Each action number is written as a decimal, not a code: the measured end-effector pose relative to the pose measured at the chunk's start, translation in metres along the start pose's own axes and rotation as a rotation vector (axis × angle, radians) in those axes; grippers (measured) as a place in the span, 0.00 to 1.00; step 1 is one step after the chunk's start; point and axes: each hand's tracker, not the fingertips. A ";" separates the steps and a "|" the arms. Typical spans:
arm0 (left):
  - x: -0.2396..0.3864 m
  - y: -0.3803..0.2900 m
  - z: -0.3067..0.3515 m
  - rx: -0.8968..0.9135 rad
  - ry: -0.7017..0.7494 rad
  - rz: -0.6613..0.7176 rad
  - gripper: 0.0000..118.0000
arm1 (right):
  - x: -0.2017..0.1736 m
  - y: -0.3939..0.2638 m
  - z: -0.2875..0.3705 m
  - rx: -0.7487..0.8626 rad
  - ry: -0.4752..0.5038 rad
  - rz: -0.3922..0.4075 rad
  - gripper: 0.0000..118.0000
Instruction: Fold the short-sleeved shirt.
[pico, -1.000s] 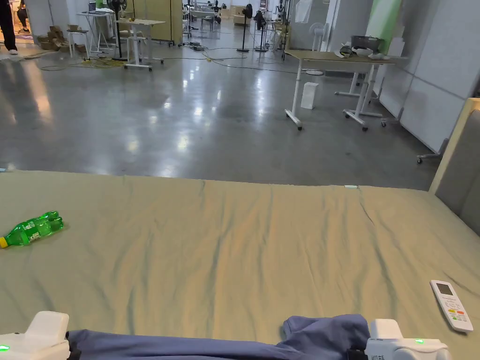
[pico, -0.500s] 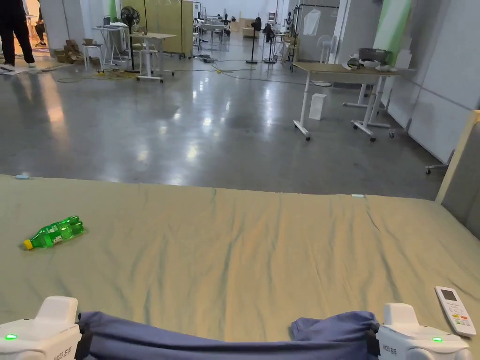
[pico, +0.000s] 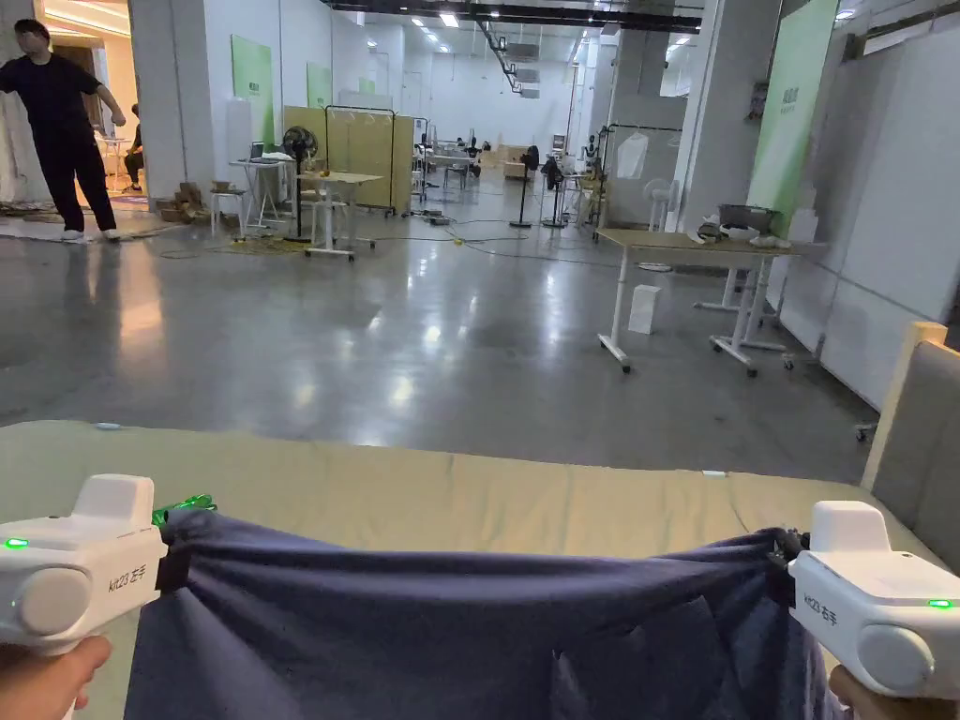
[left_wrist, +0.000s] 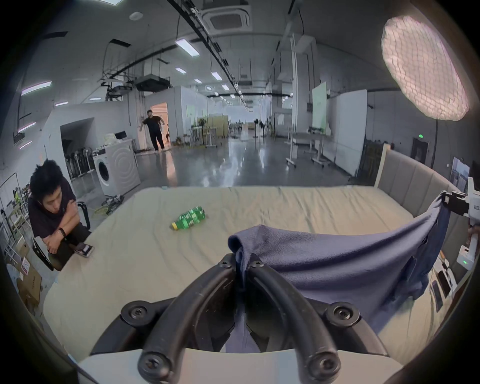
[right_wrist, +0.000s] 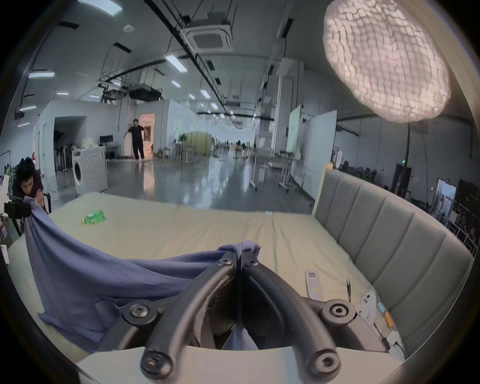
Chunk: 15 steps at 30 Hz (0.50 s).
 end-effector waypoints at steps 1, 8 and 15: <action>-0.002 0.008 0.006 0.023 0.008 -0.001 0.05 | -0.001 0.011 0.006 0.031 0.001 0.015 0.02; -0.015 0.080 0.045 0.139 0.031 -0.003 0.05 | 0.001 0.082 0.021 0.136 -0.011 0.017 0.02; -0.025 0.135 0.046 0.180 0.048 -0.008 0.05 | -0.003 0.133 0.015 0.178 -0.016 0.043 0.02</action>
